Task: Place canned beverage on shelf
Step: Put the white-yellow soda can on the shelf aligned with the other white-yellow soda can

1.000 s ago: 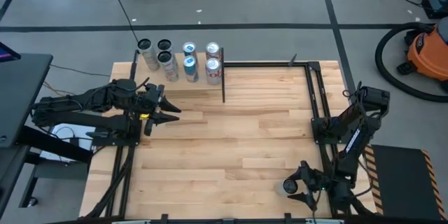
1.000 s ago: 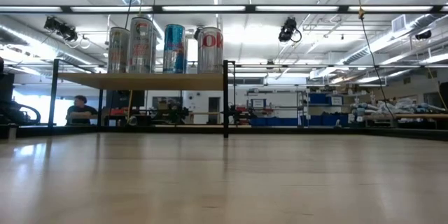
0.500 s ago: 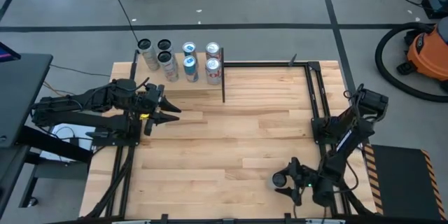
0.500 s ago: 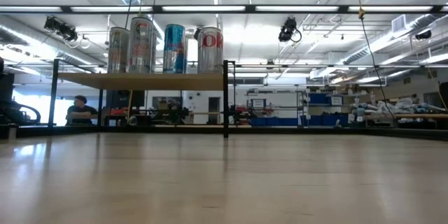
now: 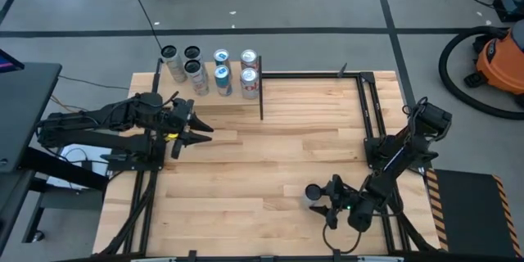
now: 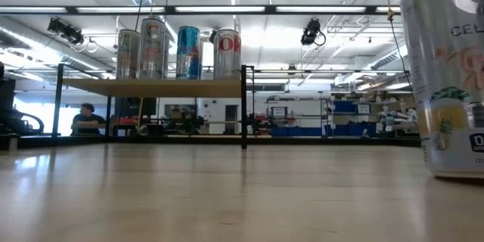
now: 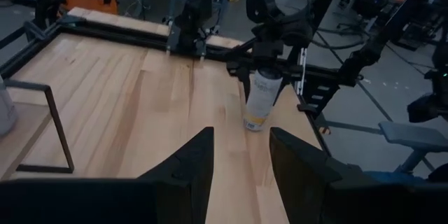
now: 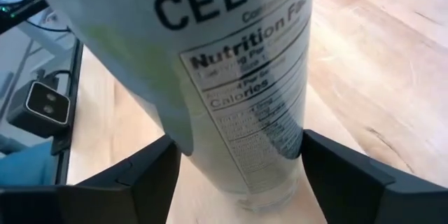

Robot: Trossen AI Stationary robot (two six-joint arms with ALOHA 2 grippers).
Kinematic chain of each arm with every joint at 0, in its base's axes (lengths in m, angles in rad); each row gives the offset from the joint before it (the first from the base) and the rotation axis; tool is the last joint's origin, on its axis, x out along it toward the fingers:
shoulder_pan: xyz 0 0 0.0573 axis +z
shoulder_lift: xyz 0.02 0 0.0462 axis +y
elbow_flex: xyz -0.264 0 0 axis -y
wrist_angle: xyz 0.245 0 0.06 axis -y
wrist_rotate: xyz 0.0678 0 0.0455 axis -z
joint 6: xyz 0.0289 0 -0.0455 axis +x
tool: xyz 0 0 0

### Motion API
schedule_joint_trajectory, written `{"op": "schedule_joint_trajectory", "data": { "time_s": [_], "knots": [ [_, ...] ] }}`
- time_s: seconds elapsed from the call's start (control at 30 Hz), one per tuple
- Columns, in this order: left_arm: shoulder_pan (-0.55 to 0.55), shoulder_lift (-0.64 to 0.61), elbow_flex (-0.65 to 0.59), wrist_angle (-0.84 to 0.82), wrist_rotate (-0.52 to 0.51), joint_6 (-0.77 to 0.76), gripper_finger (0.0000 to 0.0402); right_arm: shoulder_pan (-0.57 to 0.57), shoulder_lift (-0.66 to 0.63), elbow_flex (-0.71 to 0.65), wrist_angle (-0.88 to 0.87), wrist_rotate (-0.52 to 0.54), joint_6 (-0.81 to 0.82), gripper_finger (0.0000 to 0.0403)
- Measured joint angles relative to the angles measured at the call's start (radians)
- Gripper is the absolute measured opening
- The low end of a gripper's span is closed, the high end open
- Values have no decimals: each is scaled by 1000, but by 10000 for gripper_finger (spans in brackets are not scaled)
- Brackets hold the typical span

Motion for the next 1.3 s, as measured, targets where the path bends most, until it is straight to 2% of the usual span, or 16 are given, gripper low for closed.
{"op": "schedule_joint_trajectory", "data": {
  "time_s": [0.13, 0.4, 0.53, 0.83, 1.3],
  "knots": [
    [0, 15, 0, -4, 0, 1, 144, -7, 0, -1, 16, -8, -53, 287],
    [0, 50, 0, -8, 0, 2, 144, -38, 0, -1, 40, -22, -133, 308],
    [0, 67, 0, -8, 0, 2, 144, -52, 0, -1, 43, -70, -158, 310],
    [0, 66, 0, -2, 1, -1, 144, -60, 0, -1, 43, -74, -172, 309],
    [0, 66, 0, -3, 1, 0, 144, -73, -2, 0, 42, -80, -173, 270]
  ]
}}
